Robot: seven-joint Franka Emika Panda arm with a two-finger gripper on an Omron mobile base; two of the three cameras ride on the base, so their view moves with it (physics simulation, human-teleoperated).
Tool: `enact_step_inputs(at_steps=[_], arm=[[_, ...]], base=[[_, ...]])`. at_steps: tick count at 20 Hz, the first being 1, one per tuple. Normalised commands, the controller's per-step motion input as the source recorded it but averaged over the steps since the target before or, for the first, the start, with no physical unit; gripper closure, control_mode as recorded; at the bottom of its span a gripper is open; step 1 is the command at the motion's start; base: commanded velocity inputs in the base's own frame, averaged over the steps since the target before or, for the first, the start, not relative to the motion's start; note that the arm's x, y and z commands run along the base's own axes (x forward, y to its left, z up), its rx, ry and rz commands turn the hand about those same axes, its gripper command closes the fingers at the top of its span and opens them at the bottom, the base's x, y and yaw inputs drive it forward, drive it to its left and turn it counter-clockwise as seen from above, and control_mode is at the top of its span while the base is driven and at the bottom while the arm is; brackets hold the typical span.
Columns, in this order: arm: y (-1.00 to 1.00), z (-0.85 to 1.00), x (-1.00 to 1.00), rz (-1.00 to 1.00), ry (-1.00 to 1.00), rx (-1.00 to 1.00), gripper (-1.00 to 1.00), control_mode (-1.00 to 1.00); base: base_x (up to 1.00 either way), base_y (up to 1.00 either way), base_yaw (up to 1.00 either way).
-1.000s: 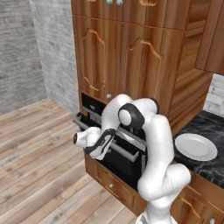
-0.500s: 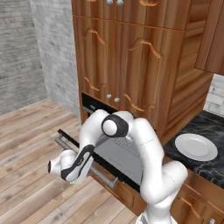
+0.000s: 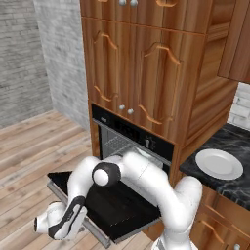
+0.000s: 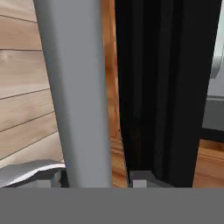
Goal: Take the baked cake out of the oven and place it on the plate for cooling. Then close the oven door.
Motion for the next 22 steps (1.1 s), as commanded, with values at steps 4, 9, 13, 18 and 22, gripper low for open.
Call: enact_step_inputs(at_steps=[4, 9, 13, 18, 22], arm=[[0.12, 0.05, -0.71, 0.0, -0.01, 0.02, -1.0, -1.0], [0.04, 0.84, -0.75, 0.01, -0.12, 0.07, -1.0, -1.0], [0.01, 1.0, -0.35, 0.0, -0.2, 0.07, -1.0, -1.0], [-0.14, 1.0, 0.0, 0.0, -0.19, 0.02, -1.0, -1.0], [-0.53, 0.99, 0.29, 0.0, -0.06, 0.0, -1.0, -1.0]], base=[[0.0, 0.0, 0.0], [0.0, 0.0, 0.0], [0.0, 0.0, 0.0], [0.0, 0.0, 0.0], [0.0, 0.0, 0.0]])
